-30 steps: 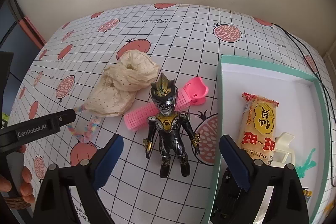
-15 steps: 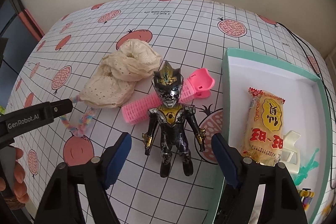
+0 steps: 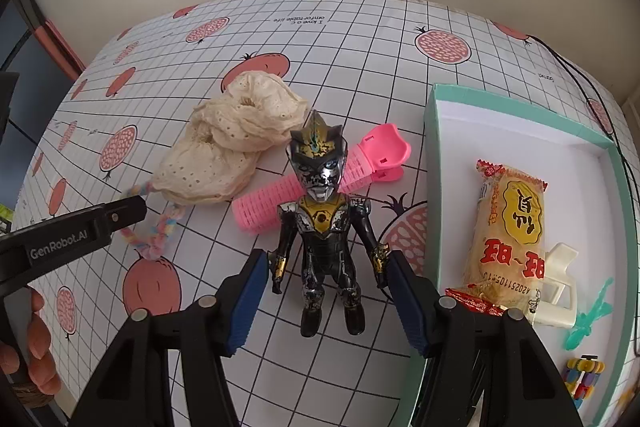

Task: Organize objects
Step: 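Reach the right tool to the black-silver action figure while the left tool approaches the rainbow braided cord, then close the right tool on the action figure while the left tool grasps the rainbow cord, then carry the action figure with the right tool while the left tool carries the cord over the tray, then open the right tool to release the figure while the left tool drops the cord in the tray, then withdraw both tools from the tray toward the pink roller and lace cloth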

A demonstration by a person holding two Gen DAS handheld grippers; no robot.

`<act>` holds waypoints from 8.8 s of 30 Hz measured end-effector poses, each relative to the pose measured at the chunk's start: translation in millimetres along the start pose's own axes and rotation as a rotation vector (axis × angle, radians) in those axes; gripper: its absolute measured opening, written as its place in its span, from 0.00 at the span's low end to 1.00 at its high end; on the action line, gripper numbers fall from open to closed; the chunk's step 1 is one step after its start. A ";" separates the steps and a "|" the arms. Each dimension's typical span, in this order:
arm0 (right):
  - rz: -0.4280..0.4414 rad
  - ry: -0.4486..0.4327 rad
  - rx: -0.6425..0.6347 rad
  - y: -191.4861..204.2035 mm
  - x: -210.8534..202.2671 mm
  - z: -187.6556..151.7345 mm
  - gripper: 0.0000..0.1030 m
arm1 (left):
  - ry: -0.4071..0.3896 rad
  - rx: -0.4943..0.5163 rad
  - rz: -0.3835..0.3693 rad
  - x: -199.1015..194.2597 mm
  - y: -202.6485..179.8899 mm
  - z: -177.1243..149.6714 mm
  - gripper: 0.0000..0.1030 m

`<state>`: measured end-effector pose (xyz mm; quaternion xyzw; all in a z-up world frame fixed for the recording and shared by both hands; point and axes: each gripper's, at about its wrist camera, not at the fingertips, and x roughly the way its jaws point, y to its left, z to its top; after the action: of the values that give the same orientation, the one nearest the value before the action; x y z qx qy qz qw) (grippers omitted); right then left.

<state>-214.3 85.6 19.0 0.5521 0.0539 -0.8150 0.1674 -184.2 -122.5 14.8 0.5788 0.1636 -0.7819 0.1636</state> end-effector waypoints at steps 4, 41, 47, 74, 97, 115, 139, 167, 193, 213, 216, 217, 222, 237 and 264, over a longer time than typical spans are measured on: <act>0.002 0.002 -0.002 -0.2 -0.9 0.9 0.62 | 0.005 0.008 0.003 1.5 -1.0 -0.5 0.29; 0.024 -0.115 -0.039 8.1 -59.4 18.6 0.61 | -0.192 0.003 -0.062 -80.5 -10.5 18.9 0.06; 0.021 -0.095 -0.043 9.0 -53.0 16.5 0.61 | -0.103 -0.008 -0.029 -50.1 -8.7 15.3 0.06; 0.015 -0.077 -0.047 8.1 -49.3 14.7 0.61 | -0.001 -0.004 0.077 6.0 -7.1 -4.4 0.26; 0.035 -0.117 -0.042 2.8 -68.5 20.1 0.61 | -0.111 -0.024 0.027 -42.5 2.7 4.5 0.06; -0.015 -0.167 0.004 -45.1 -95.6 18.3 0.61 | -0.245 0.043 -0.104 -91.0 -66.3 6.6 0.06; -0.120 -0.123 0.202 -176.5 -98.5 -12.2 0.62 | -0.140 0.298 -0.232 -67.2 -226.9 -50.7 0.06; -0.133 -0.027 0.255 -194.5 -60.9 -26.5 0.62 | 0.006 0.410 -0.224 -31.0 -257.7 -79.3 0.07; -0.108 0.014 0.287 -197.5 -68.0 -23.6 0.64 | 0.039 0.445 -0.232 -38.5 -257.9 -72.5 0.25; -0.093 -0.038 0.277 -186.5 -91.3 -13.5 0.64 | -0.039 0.392 -0.195 -61.4 -234.0 -55.3 0.34; -0.094 -0.028 0.275 -187.1 -87.4 -15.1 0.64 | -0.034 0.366 -0.172 -57.1 -227.4 -52.3 0.35; -0.095 -0.026 0.275 -187.1 -86.4 -15.5 0.64 | -0.032 0.355 -0.166 -55.8 -225.1 -50.8 0.39; -0.098 -0.011 0.270 -186.9 -81.1 -16.9 0.70 | -0.031 0.286 -0.145 -52.6 -211.2 -42.1 0.50; -0.123 -0.004 0.243 -181.1 -76.8 -17.2 0.99 | -0.046 0.160 -0.033 -40.9 -174.7 -30.8 0.75; -0.123 -0.017 0.239 -174.4 -77.3 -13.8 0.99 | -0.109 0.079 -0.045 -49.3 -146.4 -20.7 0.93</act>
<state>-234.2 269.4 67.8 0.5568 -0.0114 -0.8290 0.0507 -218.1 20.7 66.1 0.5377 0.1365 -0.8215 0.1318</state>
